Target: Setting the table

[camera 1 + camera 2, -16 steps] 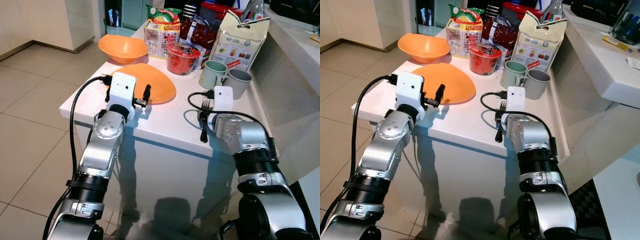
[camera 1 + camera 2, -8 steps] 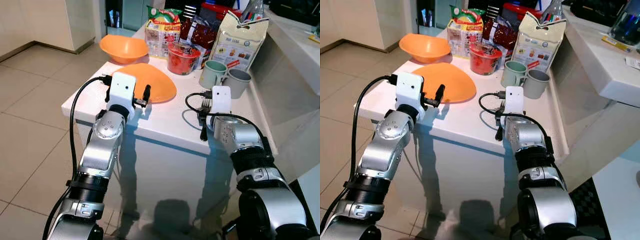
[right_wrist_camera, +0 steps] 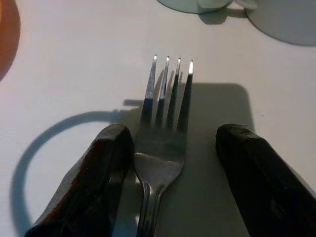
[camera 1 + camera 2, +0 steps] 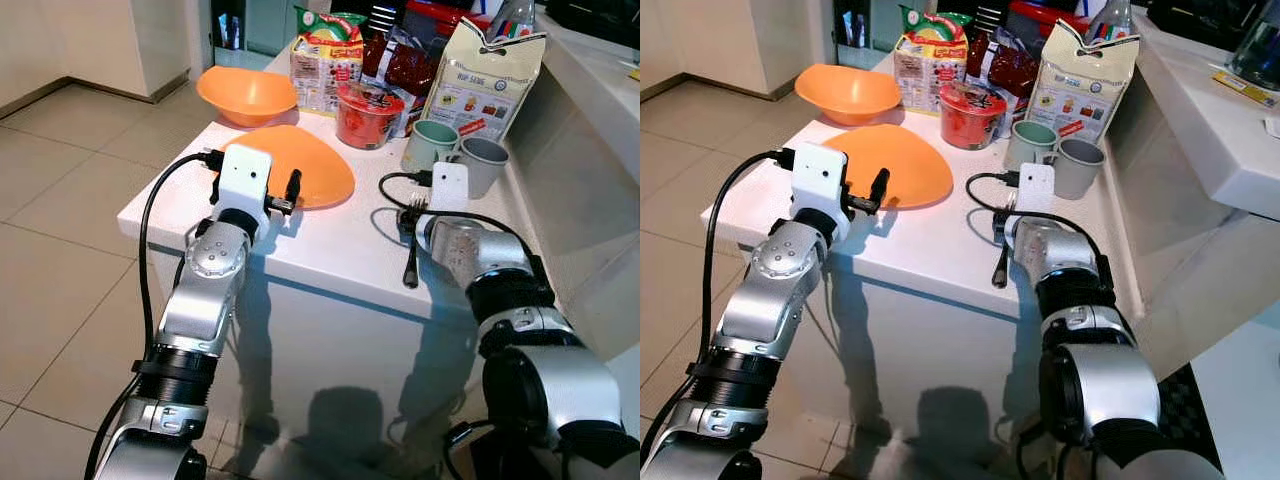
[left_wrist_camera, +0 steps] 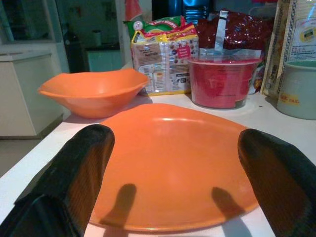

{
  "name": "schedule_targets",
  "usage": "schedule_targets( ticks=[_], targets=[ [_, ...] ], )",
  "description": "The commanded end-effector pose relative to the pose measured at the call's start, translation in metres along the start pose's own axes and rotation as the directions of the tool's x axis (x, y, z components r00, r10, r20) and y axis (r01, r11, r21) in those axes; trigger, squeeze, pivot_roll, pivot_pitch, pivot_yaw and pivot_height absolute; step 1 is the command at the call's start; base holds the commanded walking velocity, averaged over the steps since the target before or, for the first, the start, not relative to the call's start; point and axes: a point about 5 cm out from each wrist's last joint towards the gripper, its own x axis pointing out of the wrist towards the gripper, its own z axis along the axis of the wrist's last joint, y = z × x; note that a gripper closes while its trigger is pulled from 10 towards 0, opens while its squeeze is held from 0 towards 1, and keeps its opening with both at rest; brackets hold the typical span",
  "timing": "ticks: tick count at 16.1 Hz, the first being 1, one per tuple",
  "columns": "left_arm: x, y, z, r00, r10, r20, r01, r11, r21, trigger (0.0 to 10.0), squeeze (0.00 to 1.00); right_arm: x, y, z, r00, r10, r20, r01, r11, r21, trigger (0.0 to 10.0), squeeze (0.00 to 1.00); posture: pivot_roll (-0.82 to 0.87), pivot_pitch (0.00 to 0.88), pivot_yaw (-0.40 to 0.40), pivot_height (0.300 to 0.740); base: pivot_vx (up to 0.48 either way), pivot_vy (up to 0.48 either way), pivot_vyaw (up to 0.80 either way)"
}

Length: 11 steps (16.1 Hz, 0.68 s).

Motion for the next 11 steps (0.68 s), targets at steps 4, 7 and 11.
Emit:
schedule_targets(
  ticks=[4,7,11],
  targets=[
    [0.0,-0.006,0.002,1.0,-0.021,0.003,0.021,1.0,0.006,10.0,0.0,0.005,-0.006,-0.019,0.997,-0.011,-0.073,0.011,1.0,0.004,9.4,0.0,0.16,0.0,-0.136,0.74,0.0,0.0,0.0],
    [0.001,-0.007,0.003,1.0,-0.027,0.006,0.027,1.0,0.007,10.0,0.0,0.003,-0.001,-0.007,1.0,0.003,0.001,-0.003,0.999,-0.047,9.7,0.0,0.16,0.0,-0.133,0.74,0.0,0.0,0.0],
    [0.001,-0.005,0.003,1.0,-0.029,0.004,0.029,0.999,0.012,10.0,0.0,0.0,0.007,0.006,0.995,0.008,0.095,-0.001,0.998,-0.07,10.0,0.0,0.16,0.0,-0.121,0.74,0.0,0.0,0.0]
  ],
)
